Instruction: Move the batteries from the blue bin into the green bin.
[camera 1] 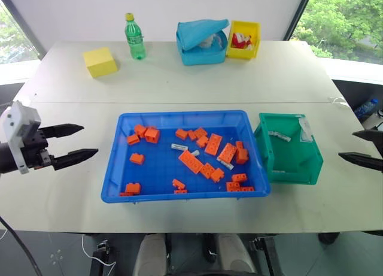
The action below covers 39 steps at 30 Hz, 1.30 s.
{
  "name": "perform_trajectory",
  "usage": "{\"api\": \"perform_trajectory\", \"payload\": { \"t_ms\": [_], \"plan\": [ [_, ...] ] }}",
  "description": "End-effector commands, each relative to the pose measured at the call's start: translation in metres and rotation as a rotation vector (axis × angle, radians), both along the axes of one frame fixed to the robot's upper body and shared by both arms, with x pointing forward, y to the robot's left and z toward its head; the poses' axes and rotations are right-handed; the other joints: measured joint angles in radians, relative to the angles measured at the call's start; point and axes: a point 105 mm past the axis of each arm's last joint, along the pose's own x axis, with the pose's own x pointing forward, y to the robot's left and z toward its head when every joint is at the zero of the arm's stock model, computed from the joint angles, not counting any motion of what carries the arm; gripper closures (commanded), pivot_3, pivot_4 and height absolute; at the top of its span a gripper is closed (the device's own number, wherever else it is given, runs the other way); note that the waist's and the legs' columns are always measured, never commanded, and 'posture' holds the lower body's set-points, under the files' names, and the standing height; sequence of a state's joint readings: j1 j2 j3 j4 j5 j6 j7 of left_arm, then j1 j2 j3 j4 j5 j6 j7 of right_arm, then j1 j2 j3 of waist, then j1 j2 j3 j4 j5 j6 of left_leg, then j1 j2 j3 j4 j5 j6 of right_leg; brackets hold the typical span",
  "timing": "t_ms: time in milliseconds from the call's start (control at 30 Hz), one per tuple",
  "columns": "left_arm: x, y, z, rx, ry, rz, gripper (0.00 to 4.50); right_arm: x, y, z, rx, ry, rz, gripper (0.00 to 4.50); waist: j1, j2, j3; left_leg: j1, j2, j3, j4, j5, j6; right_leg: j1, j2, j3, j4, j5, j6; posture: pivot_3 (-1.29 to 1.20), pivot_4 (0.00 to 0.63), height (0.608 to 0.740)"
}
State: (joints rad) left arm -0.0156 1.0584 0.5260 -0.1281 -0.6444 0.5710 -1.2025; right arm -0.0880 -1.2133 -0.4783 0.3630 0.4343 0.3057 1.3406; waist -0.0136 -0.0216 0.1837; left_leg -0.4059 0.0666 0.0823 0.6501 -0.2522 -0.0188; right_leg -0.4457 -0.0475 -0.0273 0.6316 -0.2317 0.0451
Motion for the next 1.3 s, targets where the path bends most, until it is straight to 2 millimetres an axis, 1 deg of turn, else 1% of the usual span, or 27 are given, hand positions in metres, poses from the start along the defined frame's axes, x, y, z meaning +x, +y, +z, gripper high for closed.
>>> {"api": "perform_trajectory", "payload": {
  "t_ms": [33, 100, 167, 200, 267, 400, 500, 567, 633, 700, 733, 767, 833, 933, 967, 1067, 1200, 1300],
  "plan": [
    [-0.001, -0.006, 0.012, 0.026, -0.04, -0.046, 0.0, 0.006, 0.008, 0.022, -0.039, -0.086, 0.035, 0.04, 0.0, 0.0, 0.0, 0.0, 0.0, 0.0, 0.0, 0.0, 0.0, 0.0, 0.0, 0.0, 0.0, 0.0, 0.0, 0.0, 0.15, 0.736],
    [-0.003, -0.014, 0.015, 0.024, -0.044, -0.088, 0.0, 0.008, 0.024, 0.027, -0.051, -0.09, 0.116, 0.04, -0.001, 0.0, 0.0, 0.0, 0.0, 0.0, 0.0, 0.0, 0.0, 0.0, 0.0, 0.0, 0.0, 0.0, 0.0, 0.0, 0.15, 0.736],
    [-0.006, -0.023, 0.019, 0.03, -0.047, -0.137, 0.0, 0.015, 0.045, 0.033, -0.066, -0.095, 0.197, 0.04, -0.003, 0.0, 0.0, 0.001, 0.0, 0.0, 0.0, 0.0, 0.0, 0.0, 0.001, 0.0, 0.001, 0.0, 0.0, 0.0, 0.15, 0.736],
    [-0.007, -0.026, 0.02, 0.033, -0.047, -0.154, 0.0, 0.018, 0.052, 0.036, -0.074, -0.098, 0.22, 0.04, -0.004, 0.0, 0.0, 0.001, 0.0, 0.0, 0.0, 0.0, 0.0, 0.001, 0.001, 0.0, 0.001, 0.0, 0.0, 0.0, 0.15, 0.736],
    [-0.011, -0.034, 0.022, 0.044, -0.036, -0.21, 0.0, 0.025, 0.077, 0.043, -0.085, -0.11, 0.3, 0.04, -0.006, 0.001, 0.0, 0.001, 0.0, 0.0, 0.001, 0.0, 0.0, 0.001, 0.001, 0.001, 0.001, 0.0, 0.0, 0.0, 0.15, 0.736],
    [-0.022, -0.046, 0.021, 0.072, 0.002, -0.314, 0.0, 0.043, 0.136, 0.056, -0.062, -0.12, 0.445, 0.04, -0.008, 0.002, 0.001, 0.001, 0.001, 0.0, 0.0, 0.0, 0.0, 0.0, 0.001, 0.001, 0.002, 0.001, -0.001, 0.0, 0.15, 0.736],
    [-0.029, -0.053, 0.014, 0.116, 0.036, -0.387, 0.0, 0.068, 0.192, 0.061, -0.021, -0.127, 0.51, 0.04, -0.013, 0.002, 0.001, 0.001, 0.001, 0.0, 0.0, 0.0, -0.001, -0.002, 0.002, 0.001, 0.002, 0.001, -0.002, 0.0, 0.15, 0.736],
    [-0.031, -0.055, 0.01, 0.136, 0.057, -0.419, 0.0, 0.079, 0.225, 0.057, -0.015, -0.108, 0.54, 0.04, -0.008, 0.002, 0.001, -0.001, 0.001, 0.0, 0.0, 0.001, -0.001, -0.004, 0.002, 0.001, 0.004, 0.002, -0.003, 0.0, 0.15, 0.736],
    [-0.033, -0.057, 0.007, 0.143, 0.07, -0.442, 0.0, 0.085, 0.254, 0.05, -0.028, -0.087, 0.586, 0.04, -0.004, 0.002, 0.001, -0.003, 0.001, 0.0, 0.0, 0.001, -0.001, -0.007, 0.002, 0.001, 0.006, 0.002, -0.003, 0.0, 0.15, 0.736],
    [-0.03, -0.059, 0.004, 0.151, 0.07, -0.451, 0.0, 0.091, 0.284, 0.033, -0.053, -0.054, 0.623, 0.04, 0.004, 0.001, 0.001, -0.008, 0.0, 0.001, 0.002, 0.001, -0.002, -0.014, 0.001, 0.002, 0.011, 0.003, 0.001, 0.0, 0.15, 0.736],
    [-0.027, -0.06, 0.003, 0.157, 0.066, -0.453, 0.0, 0.094, 0.295, 0.025, -0.071, -0.042, 0.635, 0.04, 0.006, 0.001, 0.0, -0.009, 0.0, 0.0, 0.003, 0.001, -0.002, -0.016, 0.001, 0.002, 0.015, 0.003, 0.001, 0.0, 0.15, 0.736],
    [-0.025, -0.061, 0.002, 0.162, 0.059, -0.453, 0.0, 0.092, 0.308, 0.017, -0.075, -0.028, 0.669, 0.27, 0.007, 0.001, 0.0, -0.011, 0.0, 0.0, 0.004, 0.001, -0.002, -0.017, 0.001, 0.001, 0.015, 0.003, 0.001, 0.0, 0.15, 0.736],
    [-0.022, -0.064, 0.003, 0.16, 0.05, -0.452, 0.0, 0.09, 0.325, 0.006, -0.088, 0.005, 0.703, 0.85, 0.005, 0.001, 0.0, -0.013, 0.0, -0.001, 0.006, 0.002, -0.002, -0.018, 0.001, 0.001, 0.016, 0.003, 0.001, 0.0, 0.15, 0.736],
    [-0.02, -0.066, 0.006, 0.152, 0.041, -0.452, 0.0, 0.091, 0.34, -0.006, -0.116, 0.02, 0.714, 2.34, 0.001, 0.001, 0.0, -0.019, 0.0, -0.002, 0.013, 0.001, -0.002, -0.02, 0.001, 0.0, 0.017, 0.003, 0.001, 0.0, 0.15, 0.736],
    [-0.019, -0.066, 0.007, 0.148, 0.035, -0.448, 0.0, 0.092, 0.343, -0.011, -0.123, 0.028, 0.709, 2.95, 0.0, 0.001, 0.0, -0.019, 0.0, -0.002, 0.014, 0.001, -0.002, -0.02, 0.001, 0.0, 0.017, 0.003, 0.001, 0.0, 0.15, 0.736],
    [-0.017, -0.067, 0.008, 0.142, 0.025, -0.439, 0.0, 0.094, 0.354, -0.022, -0.139, 0.051, 0.703, 2.95, -0.001, 0.001, 0.0, -0.019, 0.0, -0.002, 0.016, 0.002, -0.002, -0.018, 0.001, 0.0, 0.017, 0.003, 0.001, 0.0, 0.15, 0.736],
    [-0.016, -0.07, 0.009, 0.134, 0.022, -0.441, 0.0, 0.1, 0.368, -0.03, -0.148, 0.059, 0.687, 2.95, -0.001, 0.001, 0.0, -0.018, 0.001, -0.003, 0.016, 0.002, -0.002, -0.018, 0.002, 0.0, 0.019, 0.004, 0.002, 0.0, 0.15, 0.736],
    [-0.014, -0.072, 0.01, 0.128, 0.015, -0.442, 0.0, 0.103, 0.371, -0.037, -0.176, 0.065, 0.682, 2.95, -0.001, 0.001, 0.0, -0.018, 0.001, -0.003, 0.016, 0.002, -0.002, -0.019, 0.002, 0.0, 0.02, 0.004, 0.002, 0.0, 0.15, 0.736]
  ]
}}
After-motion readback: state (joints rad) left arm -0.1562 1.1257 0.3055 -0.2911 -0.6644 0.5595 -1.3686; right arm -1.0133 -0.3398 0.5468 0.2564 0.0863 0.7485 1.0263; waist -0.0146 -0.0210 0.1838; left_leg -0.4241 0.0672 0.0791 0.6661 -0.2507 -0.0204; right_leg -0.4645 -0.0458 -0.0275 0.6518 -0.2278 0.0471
